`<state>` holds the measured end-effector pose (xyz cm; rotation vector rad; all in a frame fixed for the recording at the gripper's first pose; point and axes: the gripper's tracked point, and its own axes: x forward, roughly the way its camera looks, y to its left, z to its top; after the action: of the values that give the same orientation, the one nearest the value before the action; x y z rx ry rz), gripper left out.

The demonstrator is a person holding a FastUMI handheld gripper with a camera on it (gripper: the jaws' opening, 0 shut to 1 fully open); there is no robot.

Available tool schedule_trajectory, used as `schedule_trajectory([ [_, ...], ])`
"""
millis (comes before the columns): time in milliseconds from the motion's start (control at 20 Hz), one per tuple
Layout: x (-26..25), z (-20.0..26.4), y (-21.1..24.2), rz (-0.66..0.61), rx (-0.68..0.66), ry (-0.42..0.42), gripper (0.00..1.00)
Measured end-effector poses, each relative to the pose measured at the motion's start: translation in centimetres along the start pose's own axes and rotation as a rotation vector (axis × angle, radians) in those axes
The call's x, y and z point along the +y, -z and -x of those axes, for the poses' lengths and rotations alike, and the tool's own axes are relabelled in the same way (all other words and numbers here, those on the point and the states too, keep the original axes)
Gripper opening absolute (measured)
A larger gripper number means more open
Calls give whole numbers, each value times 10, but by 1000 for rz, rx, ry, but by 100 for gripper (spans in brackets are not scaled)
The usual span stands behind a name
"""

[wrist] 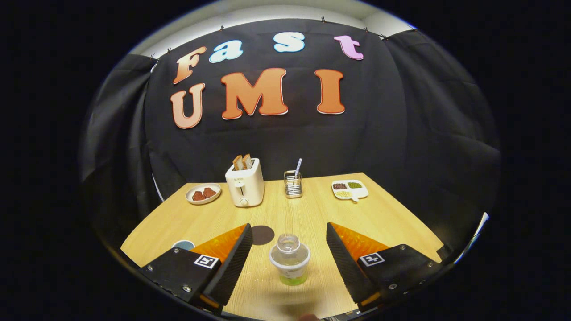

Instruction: Take the bottle from table, then pour the juice into the cup, finally place the bottle on the coaster

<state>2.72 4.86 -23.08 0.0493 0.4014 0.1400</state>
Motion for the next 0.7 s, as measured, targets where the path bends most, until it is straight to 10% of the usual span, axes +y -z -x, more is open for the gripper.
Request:
schedule_trajectory([
  [700, -2, -38, 89, 30, 156, -13, 99],
])
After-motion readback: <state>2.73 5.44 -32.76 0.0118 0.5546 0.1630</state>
